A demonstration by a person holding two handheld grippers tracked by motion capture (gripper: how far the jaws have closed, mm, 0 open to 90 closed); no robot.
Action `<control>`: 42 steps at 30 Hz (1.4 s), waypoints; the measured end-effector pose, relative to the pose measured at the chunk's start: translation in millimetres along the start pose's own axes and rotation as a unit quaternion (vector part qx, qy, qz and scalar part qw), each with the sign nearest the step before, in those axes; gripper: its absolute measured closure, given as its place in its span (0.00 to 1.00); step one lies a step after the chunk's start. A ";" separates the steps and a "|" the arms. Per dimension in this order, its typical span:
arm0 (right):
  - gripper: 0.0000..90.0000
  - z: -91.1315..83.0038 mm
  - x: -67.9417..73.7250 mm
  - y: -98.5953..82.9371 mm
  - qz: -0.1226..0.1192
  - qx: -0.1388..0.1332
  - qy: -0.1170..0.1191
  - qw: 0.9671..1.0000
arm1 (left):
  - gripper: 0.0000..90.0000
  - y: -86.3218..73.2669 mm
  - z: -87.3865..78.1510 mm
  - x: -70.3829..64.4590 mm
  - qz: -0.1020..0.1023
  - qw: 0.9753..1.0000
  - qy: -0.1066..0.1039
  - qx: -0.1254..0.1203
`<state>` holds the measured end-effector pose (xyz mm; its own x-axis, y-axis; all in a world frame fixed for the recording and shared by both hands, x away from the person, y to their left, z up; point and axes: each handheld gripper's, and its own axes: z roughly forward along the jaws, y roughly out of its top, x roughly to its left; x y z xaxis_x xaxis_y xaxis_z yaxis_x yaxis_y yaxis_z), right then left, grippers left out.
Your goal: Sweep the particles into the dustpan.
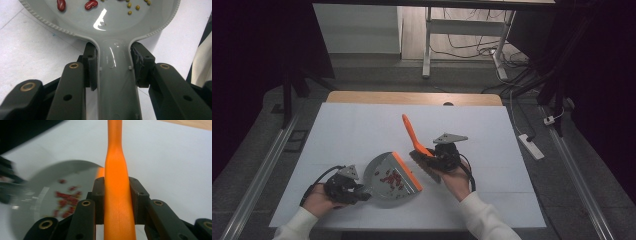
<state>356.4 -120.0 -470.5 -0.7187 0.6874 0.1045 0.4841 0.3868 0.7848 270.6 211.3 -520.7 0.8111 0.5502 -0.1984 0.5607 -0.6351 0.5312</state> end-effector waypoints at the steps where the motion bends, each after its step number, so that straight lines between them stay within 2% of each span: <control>1: 0.78 4.6 -1.7 -3.1 -0.002 0.015 -0.010 1.000 | 0.69 -0.2 -0.4 -1.1 -0.004 1.000 0.000 -0.001; 3: 0.78 14.0 -1.2 -10.5 -0.012 0.043 -0.026 0.999 | 0.69 -0.9 -3.6 -3.1 -0.006 1.000 0.001 0.002; 4: 0.78 13.6 0.5 -12.4 -0.016 0.030 -0.023 0.999 | 0.69 -1.8 -5.6 -3.5 -0.006 1.000 0.003 0.001; 7: 0.78 13.5 8.9 -13.3 -0.034 0.038 -0.023 0.998 | 0.69 -3.3 -8.9 -2.5 -0.009 1.000 0.004 0.002; 10: 0.78 14.6 16.0 -14.2 -0.037 0.038 -0.018 0.998 | 0.69 -2.3 -6.6 -2.1 -0.010 1.000 0.005 0.009; 14: 0.78 16.0 29.2 -15.6 -0.030 0.044 0.017 0.998 | 0.69 -1.3 -4.8 -2.6 -0.009 1.000 0.007 0.016; 15: 0.78 16.0 31.1 -15.2 -0.012 0.043 0.053 0.998 | 0.69 -1.5 -5.1 -2.3 -0.009 1.000 0.006 0.014; 16: 0.78 14.8 33.3 -14.1 0.000 0.034 0.076 0.997 | 0.69 -1.7 -5.5 -1.8 -0.009 1.000 0.005 0.012; 17: 0.78 13.4 35.7 -12.0 -0.002 0.029 0.080 0.996 | 0.69 -1.8 -5.6 -1.7 -0.009 1.000 0.005 0.011; 19: 0.78 8.1 37.1 -8.1 -0.022 0.012 0.062 0.998 | 0.69 -2.6 -5.0 -2.2 -0.010 1.000 0.006 0.007; 23: 0.78 -4.8 16.2 -4.4 0.005 -0.010 0.034 0.999 | 0.69 -6.2 -4.9 -5.0 -0.010 1.000 0.015 -0.012; 26: 0.78 -13.0 0.0 -6.4 0.019 -0.018 0.016 1.000 | 0.69 -10.8 -2.6 -10.0 -0.006 0.999 0.033 -0.031; 28: 0.78 -18.5 -8.3 -9.5 0.027 -0.021 0.010 0.999 | 0.69 -12.5 -0.5 -13.4 -0.001 0.998 0.046 -0.040; 31: 0.78 -25.1 -18.5 -14.6 0.038 -0.029 0.008 0.999 | 0.69 -13.1 1.3 -14.9 -0.003 0.997 0.053 -0.050; 36: 0.78 -37.6 -28.1 -20.1 0.038 -0.042 0.007 0.998 | 0.69 -14.2 -2.3 -13.4 -0.017 0.996 0.058 -0.065; 42: 0.78 -54.0 -32.0 -28.2 0.015 -0.062 0.015 0.998 | 0.69 -15.5 -7.2 -16.2 -0.043 0.993 0.071 -0.087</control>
<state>338.8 -186.0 -463.0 -0.7207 0.6777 0.1459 0.4418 0.2869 0.8500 247.6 216.1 -519.7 0.7232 0.6768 -0.1376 0.5798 -0.4867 0.6534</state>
